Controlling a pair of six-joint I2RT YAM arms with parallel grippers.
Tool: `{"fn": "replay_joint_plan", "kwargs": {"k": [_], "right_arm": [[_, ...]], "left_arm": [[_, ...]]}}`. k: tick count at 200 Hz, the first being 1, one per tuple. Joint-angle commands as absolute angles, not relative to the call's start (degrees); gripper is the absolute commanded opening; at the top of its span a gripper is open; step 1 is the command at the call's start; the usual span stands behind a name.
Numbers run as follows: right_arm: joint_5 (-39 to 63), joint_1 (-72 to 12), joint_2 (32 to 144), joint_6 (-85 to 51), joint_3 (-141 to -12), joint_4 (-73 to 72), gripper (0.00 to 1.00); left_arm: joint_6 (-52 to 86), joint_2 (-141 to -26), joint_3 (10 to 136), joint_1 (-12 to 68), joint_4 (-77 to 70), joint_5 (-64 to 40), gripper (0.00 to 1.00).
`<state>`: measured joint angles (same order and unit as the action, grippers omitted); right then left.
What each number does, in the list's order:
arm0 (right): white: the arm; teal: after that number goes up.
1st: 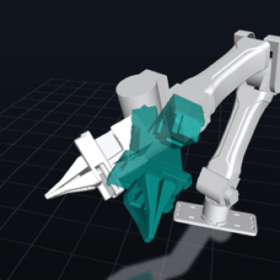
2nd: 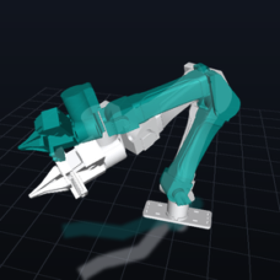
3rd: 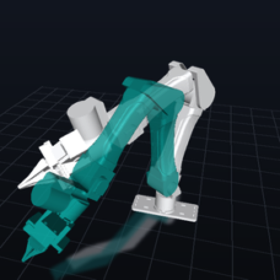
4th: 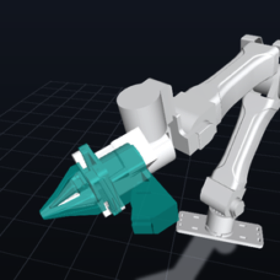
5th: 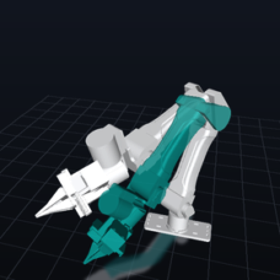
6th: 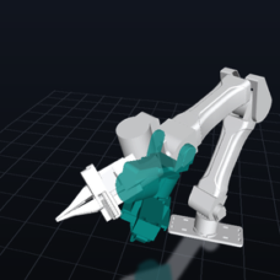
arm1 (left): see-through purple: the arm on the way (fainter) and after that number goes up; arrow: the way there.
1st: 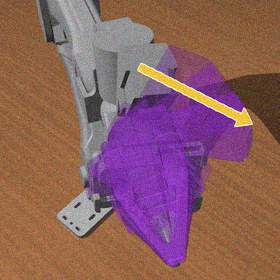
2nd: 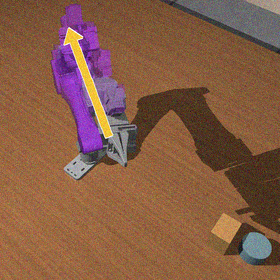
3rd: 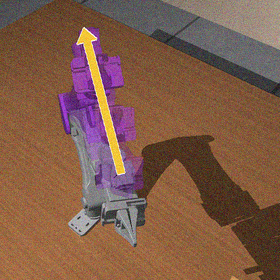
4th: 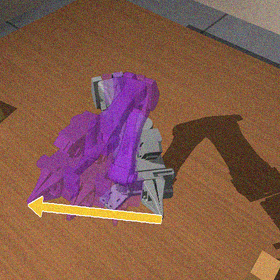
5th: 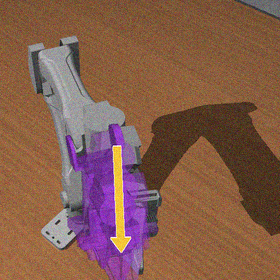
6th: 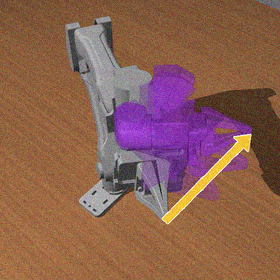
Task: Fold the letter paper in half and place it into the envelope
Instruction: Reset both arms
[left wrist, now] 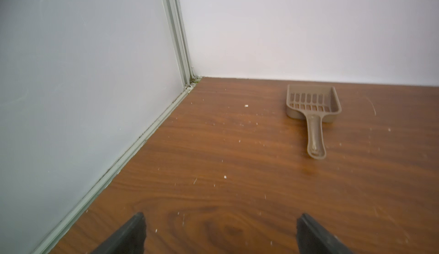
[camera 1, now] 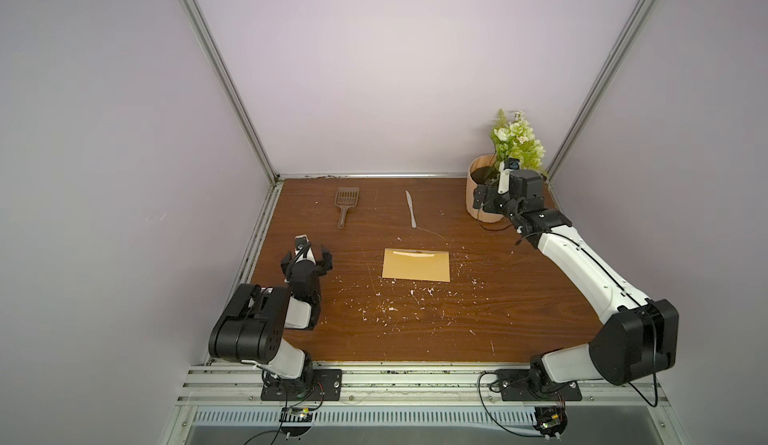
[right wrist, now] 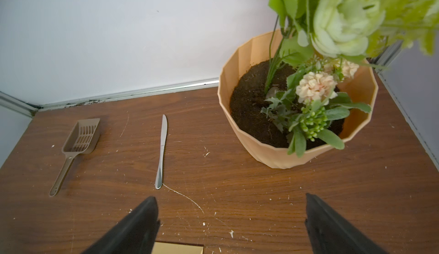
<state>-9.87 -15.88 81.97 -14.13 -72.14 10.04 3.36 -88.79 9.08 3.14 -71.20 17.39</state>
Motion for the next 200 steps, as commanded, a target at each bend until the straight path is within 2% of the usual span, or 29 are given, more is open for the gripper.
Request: {"fn": "replay_joint_plan", "kwargs": {"k": [1,42,58,72,93,128,155,170,200], "right_arm": [[-7.1,-16.0,79.7,-17.9,-71.3,8.2,0.99],[-8.0,-11.7,83.1,-18.2,-70.1,11.2,0.99],[-11.1,-7.5,87.3,-13.9,-64.2,10.0,0.99],[-7.8,-3.2,91.2,-7.9,-57.7,6.1,0.99],[-4.2,-0.3,93.3,-5.4,-49.8,-3.2,0.99],[-4.2,-0.1,88.5,0.1,-30.7,-37.3,0.99],[-2.1,1.3,87.7,-1.0,-28.1,-44.5,0.99],[-0.4,1.8,86.9,-1.3,-28.2,-43.8,0.99],[1.1,1.7,83.3,-2.1,-19.6,-57.5,0.99]], "left_arm": [[1.5,-90.0,10.4,3.5,-79.8,15.6,0.99],[2.2,-89.5,10.3,2.8,-79.4,14.8,1.0],[2.2,-89.4,10.1,2.9,-79.6,14.9,1.0],[2.1,-89.6,10.2,2.9,-79.7,14.9,0.99],[2.0,-89.6,10.2,2.9,-79.7,14.9,0.99],[2.1,-89.5,10.2,2.9,-79.7,14.9,1.0],[2.1,-89.5,10.2,2.9,-79.7,14.9,1.0],[2.1,-89.6,10.2,2.9,-79.7,14.9,0.99],[2.0,-89.6,10.2,2.9,-79.7,14.9,1.0]]}}
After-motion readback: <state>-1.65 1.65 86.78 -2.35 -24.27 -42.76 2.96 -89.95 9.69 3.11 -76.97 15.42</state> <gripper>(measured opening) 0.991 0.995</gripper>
